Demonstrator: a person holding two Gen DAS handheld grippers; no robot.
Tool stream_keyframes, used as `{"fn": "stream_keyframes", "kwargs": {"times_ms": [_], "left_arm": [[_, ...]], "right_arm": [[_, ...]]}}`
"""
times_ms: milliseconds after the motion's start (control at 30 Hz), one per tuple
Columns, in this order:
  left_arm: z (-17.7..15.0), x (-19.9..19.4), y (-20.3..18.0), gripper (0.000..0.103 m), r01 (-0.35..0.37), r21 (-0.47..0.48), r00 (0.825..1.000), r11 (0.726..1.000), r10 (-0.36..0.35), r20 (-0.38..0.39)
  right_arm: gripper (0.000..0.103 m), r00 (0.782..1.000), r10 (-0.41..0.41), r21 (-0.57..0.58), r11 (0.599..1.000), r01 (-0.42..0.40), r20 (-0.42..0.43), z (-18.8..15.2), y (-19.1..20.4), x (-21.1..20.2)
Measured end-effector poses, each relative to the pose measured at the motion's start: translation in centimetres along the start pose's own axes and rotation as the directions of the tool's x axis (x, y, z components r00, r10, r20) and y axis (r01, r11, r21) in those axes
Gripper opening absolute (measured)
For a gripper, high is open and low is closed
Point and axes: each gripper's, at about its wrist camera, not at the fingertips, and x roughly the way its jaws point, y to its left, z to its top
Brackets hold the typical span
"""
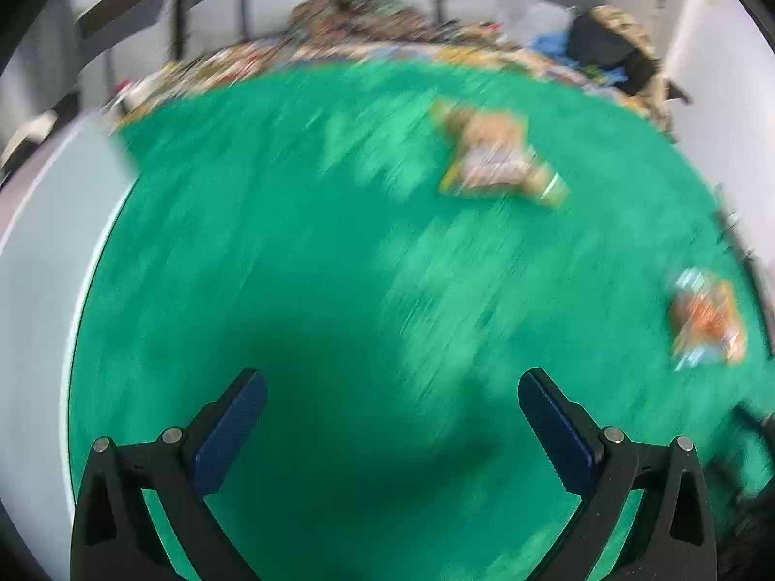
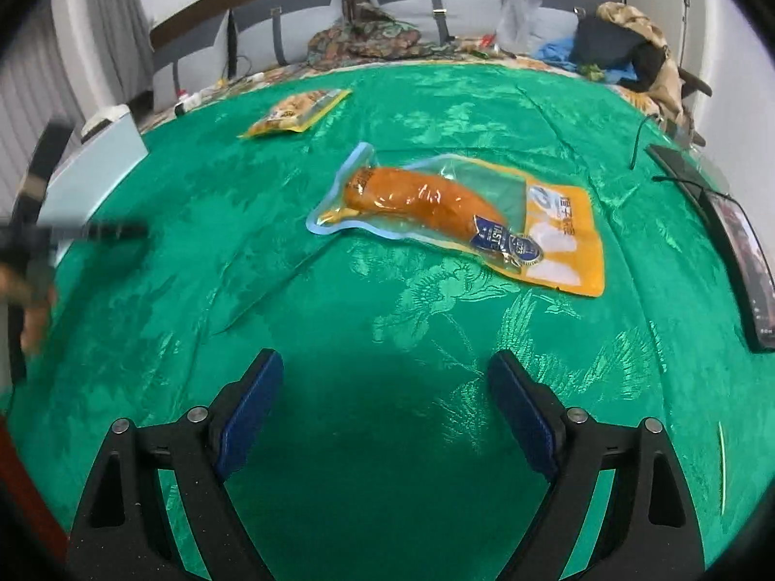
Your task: Organize snacks
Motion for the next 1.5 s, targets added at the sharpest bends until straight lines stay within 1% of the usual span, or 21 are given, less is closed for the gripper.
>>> {"fn": "stream_keyframes", "kwargs": {"times_ms": [67, 133, 233, 300, 367, 467, 533, 567, 600, 633, 667, 700, 800, 867, 1033, 1200, 1300, 1367, 1400, 1467, 1500], "left_arm": [[3.3, 0.7, -1.6, 0.102, 0.046, 0.038, 0.999, 0.998, -0.046, -0.011], [6.7, 2.3, -3.5, 0.102, 0.087, 0.068, 0.995, 0.994, -0.083, -0.055], [10.7, 5.1, -5.7, 0.102, 0.081, 0.092, 0.994, 0.992, -0.074, -0.081], [12.6, 6.9, -6.1, 0.102, 0.056, 0.064, 0.995, 0.996, -0.050, -0.090], [13.9, 9.3, -5.7, 0.102, 0.024, -0.001, 0.993, 1.000, -0.024, -0.118], [14.2, 12.2, -4.5, 0.102, -0.015, -0.110, 0.984, 0.994, -0.004, -0.177], [14.4, 12.2, -4.7, 0.102, -0.031, -0.124, 0.990, 0.992, 0.013, -0.142], [14.4, 12.3, -4.8, 0.101, -0.025, -0.127, 0.989, 0.992, 0.006, -0.147], [14.4, 12.0, -4.9, 0.097, -0.037, -0.113, 0.990, 0.993, 0.021, -0.137], [14.2, 11.6, -5.1, 0.084, -0.043, -0.090, 0.992, 0.995, 0.032, -0.121], [13.9, 11.1, -5.3, 0.061, -0.033, -0.067, 0.995, 0.997, 0.027, -0.096], [13.6, 10.6, -5.3, 0.058, -0.021, -0.052, 0.997, 0.998, 0.017, -0.078], [12.1, 9.1, -5.1, 0.057, -0.026, -0.028, 0.997, 0.999, 0.024, -0.070], [9.9, 7.7, -4.2, 0.056, -0.039, -0.018, 0.997, 0.999, 0.038, -0.060], [2.2, 2.5, -1.0, 0.056, -0.077, -0.013, 0.996, 0.997, 0.076, -0.048], [-5.5, -2.3, 4.0, 0.056, -0.130, -0.076, 0.991, 0.989, 0.128, -0.032], [-8.8, -3.4, 6.5, 0.058, -0.120, -0.148, 0.993, 0.982, 0.119, -0.021], [-9.8, -3.8, 7.3, 0.065, -0.094, -0.183, 0.995, 0.979, 0.099, 0.018], [-10.1, -3.6, 7.4, 0.068, -0.102, -0.183, 0.994, 0.978, 0.108, 0.026], [-10.4, -3.0, 7.1, 0.085, -0.138, -0.168, 0.989, 0.976, 0.144, 0.024], [-10.5, -2.9, 6.8, 0.087, -0.159, -0.149, 0.986, 0.976, 0.166, 0.034]], "right_arm": [[0.091, 1.000, -0.013, -0.011, 1.000, 0.013, 0.003, -0.2, 0.2, 0.1], [0.091, 0.999, -0.040, -0.036, 0.999, 0.040, -0.005, -0.8, 0.7, -0.1], [0.091, 0.997, -0.070, -0.075, 0.995, 0.069, -0.017, -1.0, 1.3, 0.2], [0.091, 0.998, -0.063, -0.079, 0.995, 0.062, -0.016, -1.0, 1.3, 0.1], [0.091, 0.998, -0.061, -0.078, 0.995, 0.059, -0.016, -1.1, 1.2, 0.0], [0.091, 0.998, -0.061, -0.078, 0.995, 0.060, -0.016, -1.1, 1.2, 0.0], [0.091, 0.998, -0.061, -0.078, 0.995, 0.060, -0.016, -1.1, 1.2, 0.0], [0.091, 0.998, -0.061, -0.078, 0.995, 0.060, -0.016, -1.1, 1.2, 0.0], [0.091, 0.998, -0.061, -0.078, 0.995, 0.060, -0.016, -1.1, 1.2, 0.0], [0.091, 0.998, -0.061, -0.078, 0.995, 0.060, -0.016, -1.1, 1.2, 0.0], [0.091, 0.998, -0.061, -0.079, 0.995, 0.060, -0.016, -1.0, 1.2, 0.1], [0.091, 0.998, -0.062, -0.080, 0.995, 0.060, -0.016, -1.0, 1.2, 0.2], [0.091, 0.998, -0.062, -0.081, 0.995, 0.061, -0.017, -0.9, 1.2, 0.3], [0.091, 0.998, -0.063, -0.081, 0.995, 0.061, -0.017, -0.8, 1.2, 0.3], [0.091, 0.998, -0.063, -0.081, 0.995, 0.061, -0.017, -0.8, 1.2, 0.3], [0.091, 0.998, -0.063, -0.082, 0.995, 0.061, -0.017, -0.7, 1.2, 0.4], [0.091, 0.998, -0.063, -0.082, 0.995, 0.061, -0.017, -0.7, 1.2, 0.4], [0.091, 0.998, -0.065, -0.082, 0.995, 0.064, -0.016, -0.7, 1.2, 0.3], [0.091, 0.998, -0.066, -0.082, 0.995, 0.065, -0.016, -0.7, 1.2, 0.3], [0.091, 0.998, -0.067, -0.081, 0.995, 0.066, -0.015, -0.7, 1.2, 0.3], [0.091, 0.998, -0.067, -0.081, 0.995, 0.066, -0.015, -0.7, 1.2, 0.3]]}}
